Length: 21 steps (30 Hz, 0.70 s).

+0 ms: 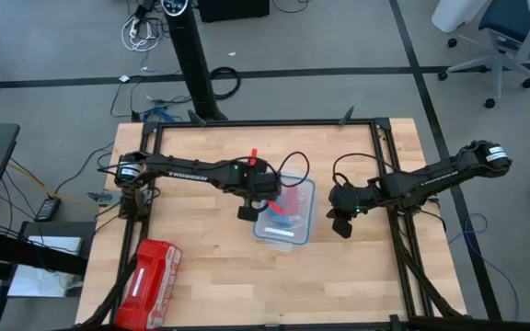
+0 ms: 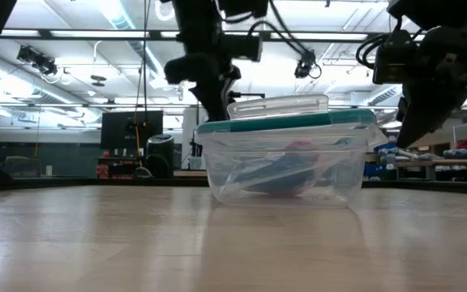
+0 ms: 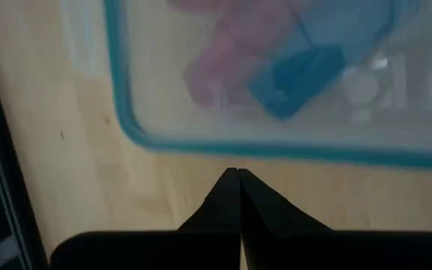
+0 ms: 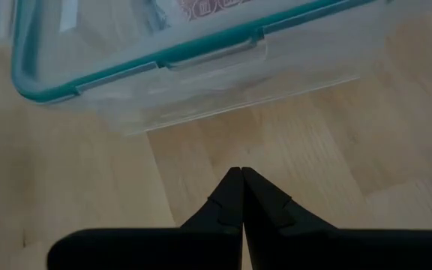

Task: Roll bandage
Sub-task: Close the transparent container

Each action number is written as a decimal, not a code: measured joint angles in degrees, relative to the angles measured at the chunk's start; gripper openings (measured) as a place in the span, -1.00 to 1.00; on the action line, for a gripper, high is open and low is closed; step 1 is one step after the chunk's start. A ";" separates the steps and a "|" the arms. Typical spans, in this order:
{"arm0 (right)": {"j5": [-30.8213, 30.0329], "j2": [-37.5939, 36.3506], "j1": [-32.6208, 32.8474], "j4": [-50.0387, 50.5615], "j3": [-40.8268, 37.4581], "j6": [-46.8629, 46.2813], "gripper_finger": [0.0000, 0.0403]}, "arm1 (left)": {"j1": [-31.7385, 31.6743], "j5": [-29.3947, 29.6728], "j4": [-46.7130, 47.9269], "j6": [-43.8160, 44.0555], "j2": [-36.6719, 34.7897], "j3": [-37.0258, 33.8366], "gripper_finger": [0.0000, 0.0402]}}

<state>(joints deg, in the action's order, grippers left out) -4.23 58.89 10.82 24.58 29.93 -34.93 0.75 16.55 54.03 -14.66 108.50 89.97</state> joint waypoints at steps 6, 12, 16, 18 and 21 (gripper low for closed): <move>-4.53 0.00 0.99 -1.31 -0.04 -0.93 -1.00 | 0.15 -8.85 -6.86 0.33 -0.05 2.43 -1.00; -7.40 0.00 1.81 -7.02 -0.04 0.10 -1.00 | 0.99 -14.16 -15.85 0.41 4.68 2.43 -1.00; -8.03 0.02 1.95 -8.33 -0.04 0.06 -1.00 | 1.65 -14.27 -21.35 0.20 9.16 2.62 -1.00; -8.04 0.23 1.97 -8.16 -0.07 -0.74 -1.00 | 1.66 -14.73 -23.18 0.20 10.60 2.79 -1.00; -7.56 2.24 1.97 -8.20 -0.07 -1.92 -1.00 | 1.62 -15.17 -23.90 0.20 12.14 2.83 -1.00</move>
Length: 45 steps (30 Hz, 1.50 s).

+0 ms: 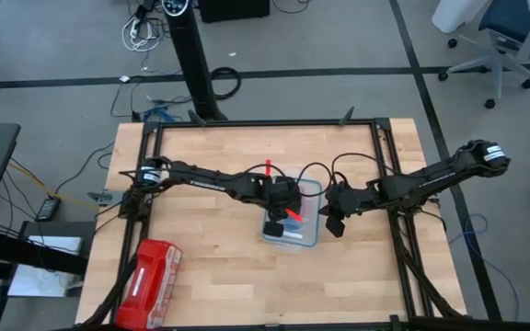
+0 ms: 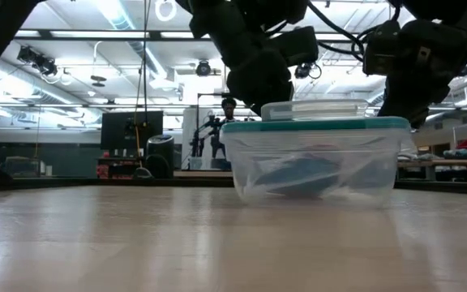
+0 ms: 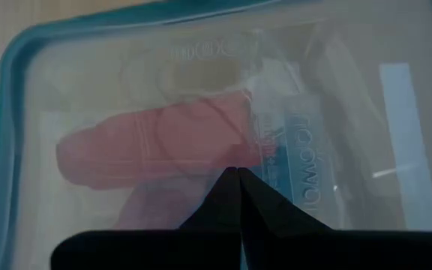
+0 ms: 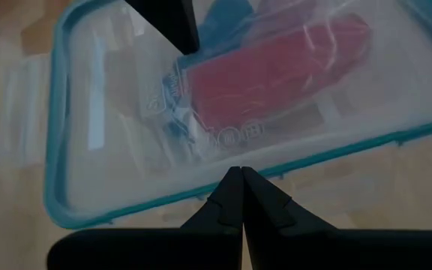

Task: Roll bandage
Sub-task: Close the transparent container

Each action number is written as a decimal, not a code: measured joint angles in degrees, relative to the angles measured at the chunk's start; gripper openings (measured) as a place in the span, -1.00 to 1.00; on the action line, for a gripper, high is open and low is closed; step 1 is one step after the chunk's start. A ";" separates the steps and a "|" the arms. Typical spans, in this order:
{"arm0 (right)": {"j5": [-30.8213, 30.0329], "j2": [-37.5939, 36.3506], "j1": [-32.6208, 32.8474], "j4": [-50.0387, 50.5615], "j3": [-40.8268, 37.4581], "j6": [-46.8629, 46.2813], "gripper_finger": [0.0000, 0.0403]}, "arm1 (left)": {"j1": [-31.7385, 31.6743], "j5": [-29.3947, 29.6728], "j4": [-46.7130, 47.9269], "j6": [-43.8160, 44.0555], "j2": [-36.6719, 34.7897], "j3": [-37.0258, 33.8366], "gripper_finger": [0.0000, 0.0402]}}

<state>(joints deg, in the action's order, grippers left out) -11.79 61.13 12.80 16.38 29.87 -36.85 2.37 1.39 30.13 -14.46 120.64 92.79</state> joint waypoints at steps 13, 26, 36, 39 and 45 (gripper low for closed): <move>3.31 2.02 3.58 10.76 -0.17 -5.60 -1.00 | -0.07 -0.16 0.29 -0.07 0.07 -0.18 -1.00; 3.99 1.64 1.60 5.89 -0.09 -2.26 -1.00 | -0.11 -0.02 -0.09 -0.09 0.09 -0.37 -1.00; 4.18 7.75 -6.28 -5.01 -0.11 6.64 -1.00 | -0.13 -0.50 1.02 -0.17 0.02 -0.55 -1.00; 4.75 9.99 -7.39 -9.08 -0.11 8.00 -1.00 | -0.14 -0.67 0.81 -0.36 0.02 -0.55 -1.00; 6.10 13.78 -8.31 -15.02 -0.09 8.46 -1.00 | -0.04 -1.79 -0.19 -1.56 0.02 -0.57 -1.00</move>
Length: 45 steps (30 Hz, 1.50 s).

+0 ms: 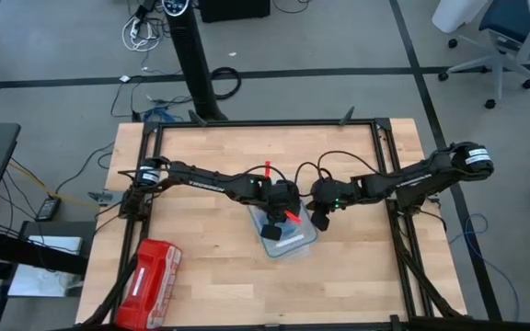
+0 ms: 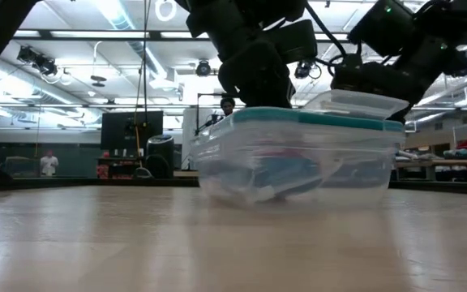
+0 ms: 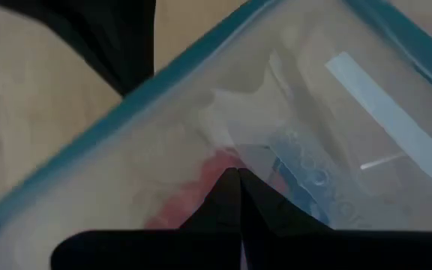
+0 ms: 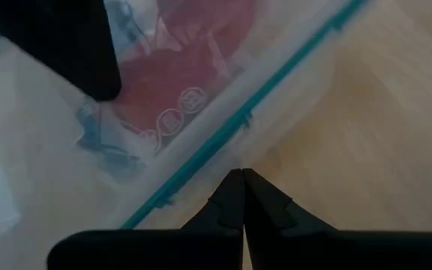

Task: Roll bandage
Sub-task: Close the transparent container

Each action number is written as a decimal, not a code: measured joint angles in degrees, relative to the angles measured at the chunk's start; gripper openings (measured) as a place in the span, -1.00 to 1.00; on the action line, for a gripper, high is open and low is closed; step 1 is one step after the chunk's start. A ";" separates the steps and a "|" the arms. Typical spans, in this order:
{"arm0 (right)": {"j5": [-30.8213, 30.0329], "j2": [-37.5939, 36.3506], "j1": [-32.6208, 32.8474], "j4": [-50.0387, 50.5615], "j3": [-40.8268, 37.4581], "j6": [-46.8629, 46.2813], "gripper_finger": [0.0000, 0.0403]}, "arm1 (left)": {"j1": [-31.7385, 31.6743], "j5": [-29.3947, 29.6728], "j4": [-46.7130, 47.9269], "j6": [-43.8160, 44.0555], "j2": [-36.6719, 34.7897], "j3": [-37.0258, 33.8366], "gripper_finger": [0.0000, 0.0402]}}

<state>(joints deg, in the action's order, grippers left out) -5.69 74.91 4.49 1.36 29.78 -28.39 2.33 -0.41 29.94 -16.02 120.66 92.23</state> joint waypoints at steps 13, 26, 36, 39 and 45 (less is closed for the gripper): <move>-0.60 0.12 0.34 3.80 0.00 -0.76 -1.00 | -0.53 0.76 -1.25 -0.08 0.20 0.09 -1.00; 5.03 1.82 -0.43 -3.66 -0.11 1.28 -1.00 | -0.55 0.55 0.26 -0.34 0.09 0.07 -1.00; 0.48 -2.02 0.02 8.21 0.13 -2.66 -1.00 | -0.94 1.83 -0.88 -0.70 0.17 0.11 -1.00; 0.31 -4.22 0.02 13.97 0.13 -3.48 -1.00 | -0.94 1.84 -0.84 -1.41 0.17 0.11 -1.00; -1.40 -10.40 -0.53 22.53 0.11 -4.95 -1.00 | -0.94 1.53 -0.86 -1.54 0.17 0.11 -1.00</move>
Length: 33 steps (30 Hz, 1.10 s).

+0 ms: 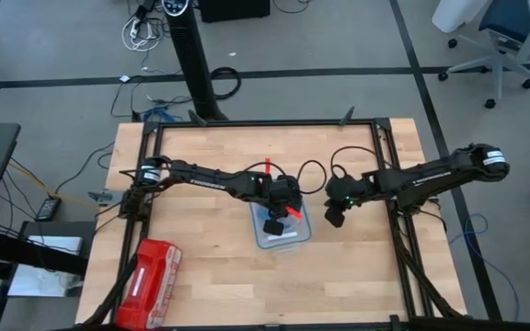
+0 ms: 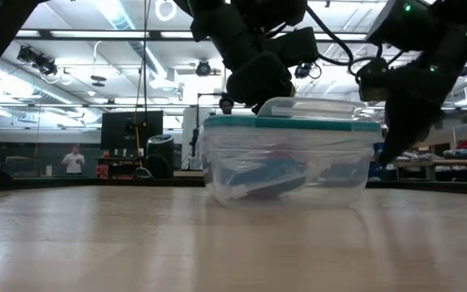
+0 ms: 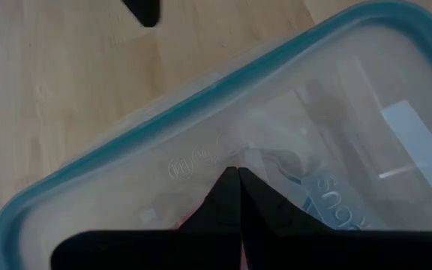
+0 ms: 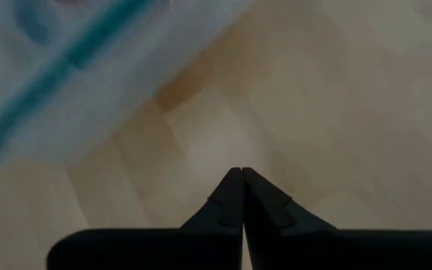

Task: Roll bandage
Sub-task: Close the transparent container

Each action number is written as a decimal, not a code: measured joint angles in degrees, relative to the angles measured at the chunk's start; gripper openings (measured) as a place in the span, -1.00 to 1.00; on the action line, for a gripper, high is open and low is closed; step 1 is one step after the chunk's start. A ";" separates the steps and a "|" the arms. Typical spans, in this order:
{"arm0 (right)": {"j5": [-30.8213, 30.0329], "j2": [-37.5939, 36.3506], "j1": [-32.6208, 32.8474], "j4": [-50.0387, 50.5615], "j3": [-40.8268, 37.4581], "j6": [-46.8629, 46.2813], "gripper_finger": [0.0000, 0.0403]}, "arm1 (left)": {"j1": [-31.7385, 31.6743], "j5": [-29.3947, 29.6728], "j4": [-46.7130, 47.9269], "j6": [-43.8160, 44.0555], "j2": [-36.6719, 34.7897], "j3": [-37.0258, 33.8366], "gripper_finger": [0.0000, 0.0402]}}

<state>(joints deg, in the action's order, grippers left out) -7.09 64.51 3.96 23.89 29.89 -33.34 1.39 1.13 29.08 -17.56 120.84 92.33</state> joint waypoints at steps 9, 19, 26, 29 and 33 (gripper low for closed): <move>6.23 4.86 -1.28 -22.26 0.00 4.25 -1.00 | 0.02 0.02 -0.15 0.00 0.00 -0.02 -1.00; 7.59 10.38 -2.73 -24.19 2.75 6.53 -1.00 | 0.11 -0.26 1.67 0.03 -0.19 -0.02 -1.00; -0.31 3.42 -2.73 -12.11 2.57 5.14 -1.00 | 0.07 0.13 0.26 0.20 -0.02 0.02 -1.00; -3.41 3.12 -2.68 -9.00 2.56 4.52 -1.00 | 0.09 0.11 0.24 0.20 -0.02 0.02 -1.00; -6.07 4.39 -2.50 -9.76 2.56 7.18 -1.00 | 0.09 0.09 0.21 0.20 -0.02 0.02 -1.00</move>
<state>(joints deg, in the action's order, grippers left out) -13.16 68.91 1.46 14.13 32.45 -26.16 1.48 1.21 29.30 -17.37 120.81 92.36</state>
